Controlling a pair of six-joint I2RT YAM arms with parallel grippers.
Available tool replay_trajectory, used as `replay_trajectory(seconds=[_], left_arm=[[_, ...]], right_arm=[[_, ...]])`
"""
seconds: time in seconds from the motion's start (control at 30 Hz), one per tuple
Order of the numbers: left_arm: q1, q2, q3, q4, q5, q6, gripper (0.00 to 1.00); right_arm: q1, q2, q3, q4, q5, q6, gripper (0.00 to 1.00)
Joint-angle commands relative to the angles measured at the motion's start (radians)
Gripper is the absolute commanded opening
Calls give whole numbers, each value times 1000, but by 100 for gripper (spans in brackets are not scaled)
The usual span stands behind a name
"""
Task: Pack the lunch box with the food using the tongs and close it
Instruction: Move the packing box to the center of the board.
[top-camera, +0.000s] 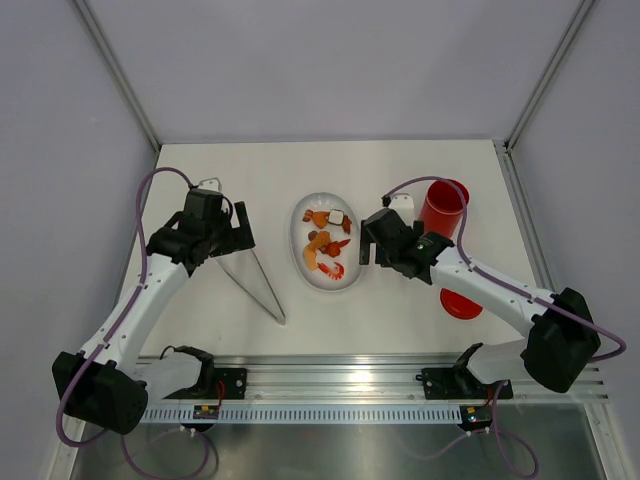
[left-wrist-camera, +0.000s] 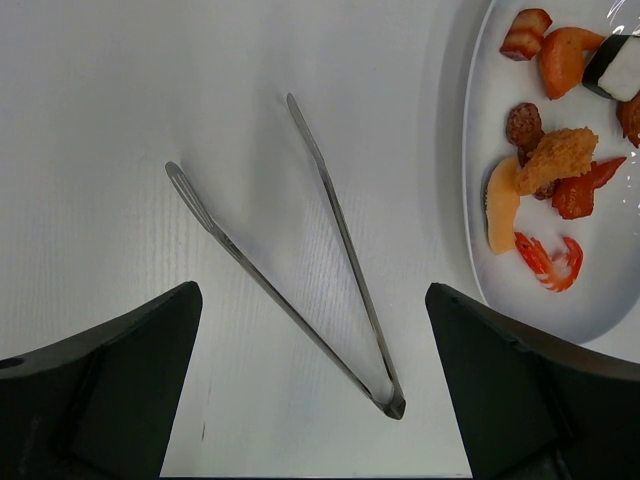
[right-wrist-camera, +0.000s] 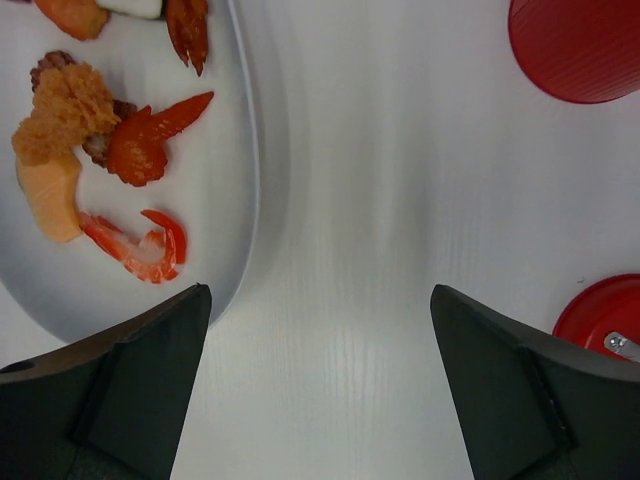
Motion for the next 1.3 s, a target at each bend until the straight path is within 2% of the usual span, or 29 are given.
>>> replay_trajectory(seconds=[0.0, 0.07, 0.17, 0.2, 0.27, 0.43, 0.5, 0.53, 0.9, 1.27], left_arm=[[-4, -6, 1, 24, 16, 4, 99], [-4, -1, 7, 21, 14, 2, 99], [-4, 2, 10, 21, 17, 1, 99], [-4, 3, 10, 23, 20, 1, 99], [-4, 6, 15, 24, 28, -1, 99], [-4, 29, 22, 29, 50, 2, 99], [-6, 36, 27, 33, 56, 2, 99], [-6, 37, 29, 32, 60, 4, 99], [-6, 49, 13, 36, 62, 13, 99], [-7, 49, 12, 27, 59, 14, 99]], right_arm=[[-37, -51, 91, -31, 95, -40, 100], [-80, -93, 115, -25, 63, -68, 99], [-233, -143, 145, -16, -21, -99, 99], [-320, -160, 163, -13, -33, -106, 99], [-402, -163, 187, -9, -65, -117, 99], [-687, -73, 290, -39, -234, -93, 99], [-741, -36, 303, -32, -306, -61, 99], [-806, -24, 303, -24, -317, -48, 99], [-1028, 140, 231, 113, -555, 74, 100], [-1082, 315, 209, 202, -624, 148, 99]])
